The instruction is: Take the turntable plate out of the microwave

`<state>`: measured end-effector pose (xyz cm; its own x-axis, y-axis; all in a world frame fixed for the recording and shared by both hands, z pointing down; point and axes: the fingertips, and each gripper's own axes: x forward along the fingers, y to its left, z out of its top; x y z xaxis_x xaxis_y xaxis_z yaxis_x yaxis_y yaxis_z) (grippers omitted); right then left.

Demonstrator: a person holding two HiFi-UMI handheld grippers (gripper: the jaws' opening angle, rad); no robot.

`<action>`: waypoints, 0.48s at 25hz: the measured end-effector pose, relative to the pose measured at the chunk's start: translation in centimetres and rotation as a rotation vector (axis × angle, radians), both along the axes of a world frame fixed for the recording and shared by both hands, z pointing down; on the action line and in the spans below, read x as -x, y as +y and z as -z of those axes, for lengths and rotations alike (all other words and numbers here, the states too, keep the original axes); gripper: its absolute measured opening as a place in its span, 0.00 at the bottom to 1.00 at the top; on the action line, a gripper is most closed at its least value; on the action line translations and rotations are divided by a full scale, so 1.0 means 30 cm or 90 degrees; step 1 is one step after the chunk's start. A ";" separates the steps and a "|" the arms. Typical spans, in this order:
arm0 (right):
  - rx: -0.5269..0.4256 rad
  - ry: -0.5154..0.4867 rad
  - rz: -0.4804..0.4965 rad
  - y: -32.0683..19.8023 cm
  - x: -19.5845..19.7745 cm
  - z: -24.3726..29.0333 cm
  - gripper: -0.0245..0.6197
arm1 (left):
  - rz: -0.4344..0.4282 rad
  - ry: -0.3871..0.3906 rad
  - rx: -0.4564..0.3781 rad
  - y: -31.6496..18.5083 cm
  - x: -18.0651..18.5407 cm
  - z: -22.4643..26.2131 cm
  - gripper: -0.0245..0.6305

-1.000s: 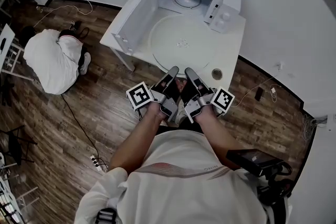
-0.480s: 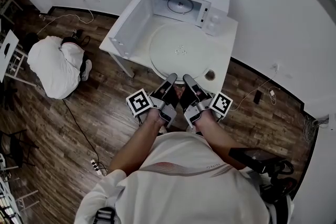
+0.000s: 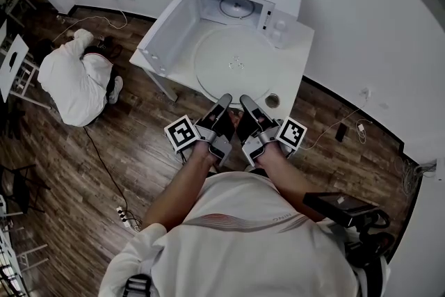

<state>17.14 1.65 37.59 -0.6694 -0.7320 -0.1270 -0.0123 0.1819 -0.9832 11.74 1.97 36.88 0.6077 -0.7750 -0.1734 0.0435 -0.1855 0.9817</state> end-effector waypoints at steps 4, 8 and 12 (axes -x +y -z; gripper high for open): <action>-0.001 -0.001 0.004 -0.007 -0.002 0.001 0.10 | 0.002 0.001 0.000 -0.007 -0.005 0.003 0.11; 0.002 -0.003 0.003 -0.024 -0.004 -0.002 0.10 | 0.002 -0.004 0.000 -0.025 -0.004 -0.002 0.11; 0.003 -0.003 0.003 -0.039 -0.003 -0.010 0.10 | 0.002 -0.004 0.004 -0.039 -0.003 -0.009 0.11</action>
